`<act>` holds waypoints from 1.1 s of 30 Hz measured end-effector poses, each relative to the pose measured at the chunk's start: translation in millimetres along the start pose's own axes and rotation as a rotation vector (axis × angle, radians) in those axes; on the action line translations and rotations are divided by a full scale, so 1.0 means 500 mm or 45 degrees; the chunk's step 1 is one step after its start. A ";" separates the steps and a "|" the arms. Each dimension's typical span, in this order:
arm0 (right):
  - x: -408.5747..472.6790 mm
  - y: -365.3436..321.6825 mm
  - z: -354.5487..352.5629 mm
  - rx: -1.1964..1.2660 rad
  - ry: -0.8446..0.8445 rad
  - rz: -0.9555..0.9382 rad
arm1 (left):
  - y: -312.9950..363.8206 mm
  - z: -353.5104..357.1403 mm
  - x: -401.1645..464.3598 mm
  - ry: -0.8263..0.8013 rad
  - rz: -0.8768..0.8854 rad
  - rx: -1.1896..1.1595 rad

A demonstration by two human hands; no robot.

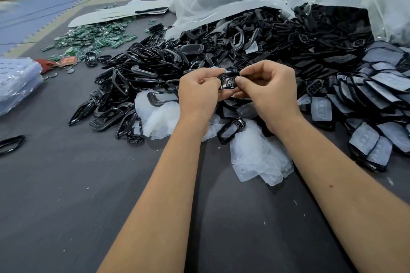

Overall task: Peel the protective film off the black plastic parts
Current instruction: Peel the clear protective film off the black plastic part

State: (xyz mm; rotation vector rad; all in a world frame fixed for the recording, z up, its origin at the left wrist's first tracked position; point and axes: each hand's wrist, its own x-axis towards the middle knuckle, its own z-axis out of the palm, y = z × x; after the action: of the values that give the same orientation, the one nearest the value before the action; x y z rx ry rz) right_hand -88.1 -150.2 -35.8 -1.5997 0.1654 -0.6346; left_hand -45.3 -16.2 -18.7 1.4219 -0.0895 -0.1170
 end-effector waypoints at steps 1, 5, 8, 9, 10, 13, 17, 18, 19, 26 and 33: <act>0.000 0.000 0.001 0.009 0.004 0.005 | -0.001 0.000 0.000 -0.003 0.004 0.007; 0.002 0.000 0.002 -0.019 0.065 0.037 | -0.005 0.001 0.001 -0.021 0.034 0.036; 0.003 0.003 0.002 -0.076 0.068 0.054 | -0.013 0.002 0.004 -0.013 0.083 0.081; 0.003 0.003 0.002 -0.090 0.057 0.061 | -0.015 0.001 0.005 -0.009 0.095 0.095; 0.003 0.003 0.002 -0.099 0.048 0.069 | -0.017 0.001 0.007 -0.008 0.103 0.106; 0.003 0.000 0.000 -0.152 0.042 0.081 | -0.020 -0.001 0.008 -0.023 0.118 0.140; -0.001 -0.004 0.002 -0.457 0.109 -0.084 | -0.020 -0.002 0.008 -0.061 0.133 0.179; -0.003 -0.006 0.004 -0.546 0.151 -0.145 | -0.019 -0.002 0.008 -0.066 0.139 0.186; -0.004 -0.007 0.006 -0.621 0.198 -0.189 | -0.017 -0.002 0.007 -0.069 0.146 0.190; 0.007 -0.007 -0.009 -0.234 0.071 0.180 | -0.001 -0.013 0.008 -0.109 0.188 0.155; 0.011 -0.010 -0.017 0.023 -0.065 0.155 | 0.005 -0.017 0.003 -0.130 0.266 0.250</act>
State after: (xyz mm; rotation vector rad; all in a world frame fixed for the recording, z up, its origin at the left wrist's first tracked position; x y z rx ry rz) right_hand -89.0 -159.7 -29.3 -1.5741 0.2168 -0.4993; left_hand -42.6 -7.9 -17.5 1.5929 -0.3402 -0.0080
